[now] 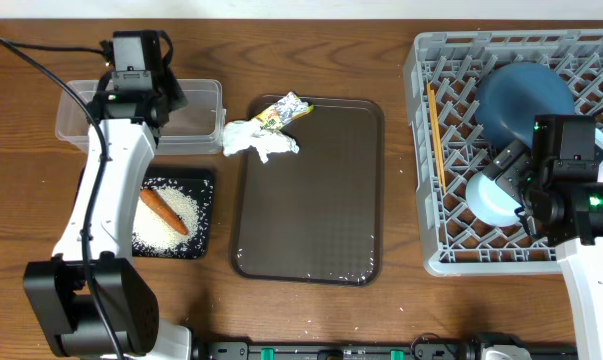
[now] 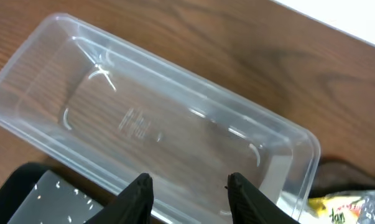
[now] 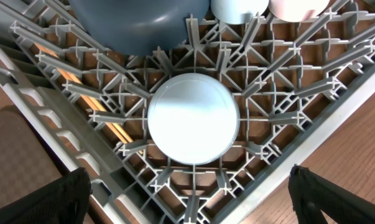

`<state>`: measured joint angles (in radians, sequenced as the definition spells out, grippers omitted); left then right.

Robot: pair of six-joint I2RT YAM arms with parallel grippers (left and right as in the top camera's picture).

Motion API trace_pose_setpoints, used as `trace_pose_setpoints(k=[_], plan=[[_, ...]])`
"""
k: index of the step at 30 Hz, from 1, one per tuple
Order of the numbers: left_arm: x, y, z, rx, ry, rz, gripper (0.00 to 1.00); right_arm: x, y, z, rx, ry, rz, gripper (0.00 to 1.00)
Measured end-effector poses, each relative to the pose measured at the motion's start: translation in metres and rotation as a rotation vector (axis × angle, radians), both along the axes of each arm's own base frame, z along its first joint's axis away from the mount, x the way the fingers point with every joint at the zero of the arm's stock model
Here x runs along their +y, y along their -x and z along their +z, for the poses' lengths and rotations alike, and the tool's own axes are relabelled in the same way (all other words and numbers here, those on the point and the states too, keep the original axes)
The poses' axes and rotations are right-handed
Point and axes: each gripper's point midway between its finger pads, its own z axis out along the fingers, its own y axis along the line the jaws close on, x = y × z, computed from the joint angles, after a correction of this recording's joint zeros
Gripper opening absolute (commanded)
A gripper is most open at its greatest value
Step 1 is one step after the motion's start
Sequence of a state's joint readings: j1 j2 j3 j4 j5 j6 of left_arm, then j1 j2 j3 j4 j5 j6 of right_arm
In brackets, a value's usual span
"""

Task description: Sort waste into correct bins and load items into the dishwasher rack

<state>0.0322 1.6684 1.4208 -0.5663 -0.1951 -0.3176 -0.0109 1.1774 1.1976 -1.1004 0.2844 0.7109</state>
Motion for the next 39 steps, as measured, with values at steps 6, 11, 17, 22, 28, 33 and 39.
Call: trace_pose_setpoints(k=[6, 11, 17, 22, 28, 33, 39], plan=[[-0.028, 0.000, -0.004, 0.007, 0.118, -0.098, 0.51, 0.000, 0.000, 0.000, 0.000, 0.000, 0.000, 0.99], [-0.074, 0.008, 0.000, 0.019, 0.293, -0.253, 0.52, 0.000, 0.000, 0.000, 0.000, 0.000, 0.000, 0.99], [-0.137, 0.023, -0.002, 0.071, 0.319, -0.499, 0.62, 0.000, 0.000, 0.000, 0.000, 0.000, 0.000, 0.99], [-0.182, 0.031, -0.011, 0.106, 0.231, -0.634, 0.64, 0.000, 0.000, 0.000, 0.000, 0.000, 0.000, 0.99], [-0.194, 0.029, -0.054, 0.207, 0.152, -0.634, 0.63, 0.000, 0.000, 0.000, 0.000, 0.000, 0.000, 0.99], [-0.184, 0.027, -0.095, 0.302, 0.139, -0.522, 0.63, 0.000, 0.000, 0.000, 0.000, 0.000, 0.000, 0.99], [-0.178, 0.027, -0.116, 0.341, 0.168, -0.396, 0.63, 0.000, 0.000, 0.000, 0.000, 0.000, 0.000, 0.99]])
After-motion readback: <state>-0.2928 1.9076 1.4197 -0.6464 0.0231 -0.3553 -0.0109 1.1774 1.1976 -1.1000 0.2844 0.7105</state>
